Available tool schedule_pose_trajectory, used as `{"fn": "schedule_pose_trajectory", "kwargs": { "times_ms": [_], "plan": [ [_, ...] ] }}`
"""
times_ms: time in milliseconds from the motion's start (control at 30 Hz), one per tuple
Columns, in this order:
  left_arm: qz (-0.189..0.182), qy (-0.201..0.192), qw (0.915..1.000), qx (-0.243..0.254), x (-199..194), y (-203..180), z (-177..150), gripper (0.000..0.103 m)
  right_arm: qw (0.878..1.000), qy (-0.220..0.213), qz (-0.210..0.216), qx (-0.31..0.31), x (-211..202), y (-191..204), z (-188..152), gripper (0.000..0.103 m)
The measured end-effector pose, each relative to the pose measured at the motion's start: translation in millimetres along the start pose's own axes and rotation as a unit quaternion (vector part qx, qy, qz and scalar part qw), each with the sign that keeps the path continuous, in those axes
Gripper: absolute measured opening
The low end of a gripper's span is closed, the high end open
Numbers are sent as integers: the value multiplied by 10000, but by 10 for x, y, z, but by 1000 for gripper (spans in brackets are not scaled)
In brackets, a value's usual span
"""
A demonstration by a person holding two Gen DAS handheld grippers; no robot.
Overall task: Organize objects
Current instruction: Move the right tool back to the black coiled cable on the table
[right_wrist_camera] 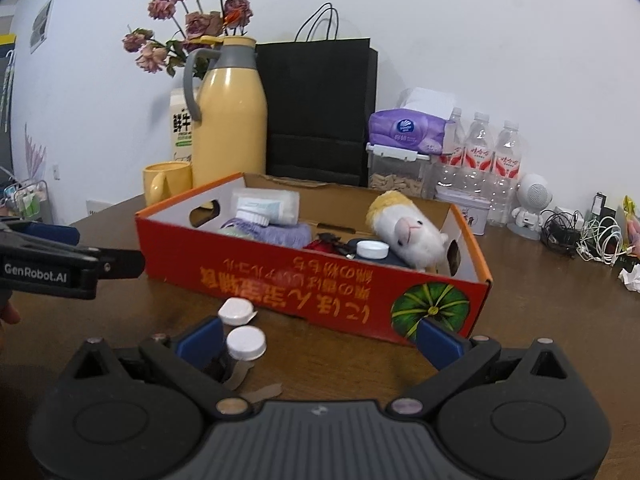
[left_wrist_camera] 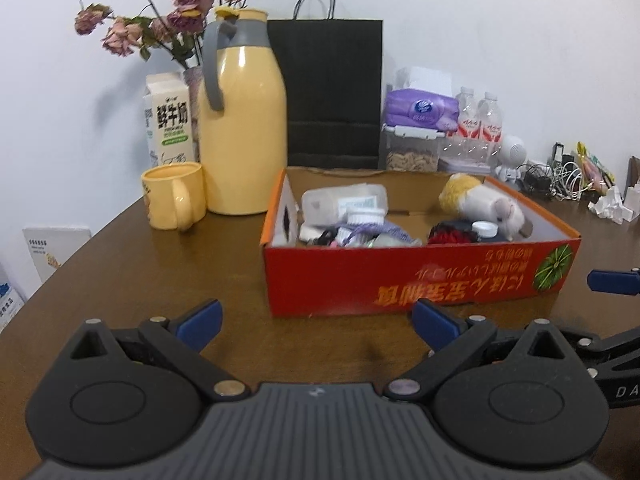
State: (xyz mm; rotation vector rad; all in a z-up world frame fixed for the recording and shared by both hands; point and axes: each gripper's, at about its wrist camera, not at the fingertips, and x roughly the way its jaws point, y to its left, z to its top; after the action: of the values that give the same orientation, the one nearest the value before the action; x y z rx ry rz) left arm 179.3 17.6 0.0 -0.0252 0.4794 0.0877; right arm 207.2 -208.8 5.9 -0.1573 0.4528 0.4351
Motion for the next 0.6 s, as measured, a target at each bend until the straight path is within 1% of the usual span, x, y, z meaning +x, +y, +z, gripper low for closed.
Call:
{"fn": "schedule_pose_trajectory", "kwargs": {
  "times_ms": [133,333,467,533,600],
  "plan": [
    [63,100,9999,-123,30,61,-37,103,9999,107,24,-67,33,41,-29,103],
    [92,130,9998,-120,68,73,-50,103,9997,205,50,-147,66,105,-63,103],
    [156,167,9996,-147,86,81,-49,103,9993,275,191,-144,90,144,-75,103],
    [156,164,9996,-142,84,81,-48,103,9990,315,280,-175,104,187,-82,101],
    [144,161,9997,-135,82,85,-47,103,9983,381,401,-195,130,235,-87,92]
  ]
}}
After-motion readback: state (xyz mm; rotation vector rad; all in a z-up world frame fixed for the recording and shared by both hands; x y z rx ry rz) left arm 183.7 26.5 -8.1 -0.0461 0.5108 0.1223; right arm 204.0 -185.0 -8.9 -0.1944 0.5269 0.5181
